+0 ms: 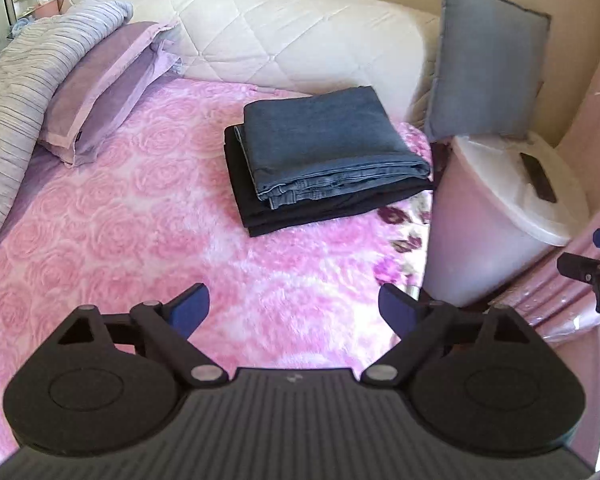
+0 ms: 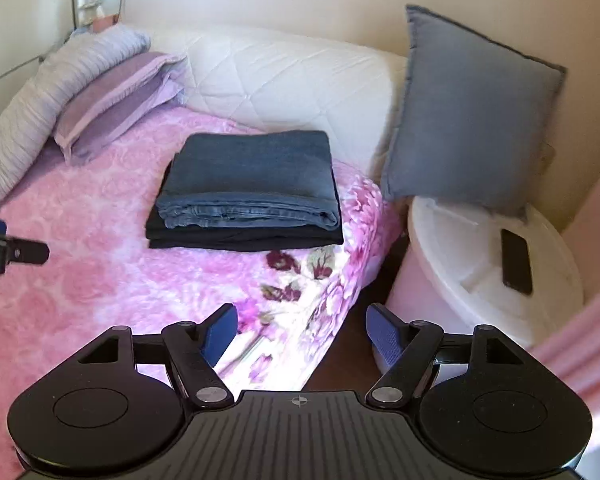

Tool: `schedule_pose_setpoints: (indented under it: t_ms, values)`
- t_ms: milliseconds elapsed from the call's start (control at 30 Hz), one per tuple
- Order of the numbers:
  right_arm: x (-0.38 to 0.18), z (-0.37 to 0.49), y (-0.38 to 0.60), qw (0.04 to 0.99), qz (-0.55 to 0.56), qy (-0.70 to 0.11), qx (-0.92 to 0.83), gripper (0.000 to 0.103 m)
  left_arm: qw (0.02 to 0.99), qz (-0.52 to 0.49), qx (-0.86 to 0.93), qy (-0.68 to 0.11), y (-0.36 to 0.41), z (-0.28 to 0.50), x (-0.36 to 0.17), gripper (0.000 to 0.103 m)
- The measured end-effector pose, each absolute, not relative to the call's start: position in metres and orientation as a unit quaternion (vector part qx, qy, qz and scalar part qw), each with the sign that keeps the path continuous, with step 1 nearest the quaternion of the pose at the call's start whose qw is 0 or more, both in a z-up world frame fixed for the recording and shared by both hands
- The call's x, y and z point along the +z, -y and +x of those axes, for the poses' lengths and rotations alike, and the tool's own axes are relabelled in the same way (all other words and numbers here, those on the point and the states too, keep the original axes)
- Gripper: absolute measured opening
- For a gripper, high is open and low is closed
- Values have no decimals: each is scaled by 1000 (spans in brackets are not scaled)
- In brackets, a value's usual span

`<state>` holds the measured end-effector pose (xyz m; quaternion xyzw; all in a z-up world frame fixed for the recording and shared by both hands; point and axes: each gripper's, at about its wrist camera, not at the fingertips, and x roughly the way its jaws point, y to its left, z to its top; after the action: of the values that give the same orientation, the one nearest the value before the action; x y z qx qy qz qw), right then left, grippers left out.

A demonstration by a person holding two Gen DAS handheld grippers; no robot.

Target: Fold clothes

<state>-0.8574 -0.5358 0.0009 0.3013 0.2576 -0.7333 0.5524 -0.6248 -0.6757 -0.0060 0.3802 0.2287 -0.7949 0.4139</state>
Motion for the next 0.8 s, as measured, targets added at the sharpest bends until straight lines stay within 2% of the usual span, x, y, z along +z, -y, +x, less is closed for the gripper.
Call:
schedule_pose_setpoints:
  t_ms: [800]
  values:
    - [55,-855,504,559,312,-218,-736,77,424,381,-790,-227,633,-653,38,90]
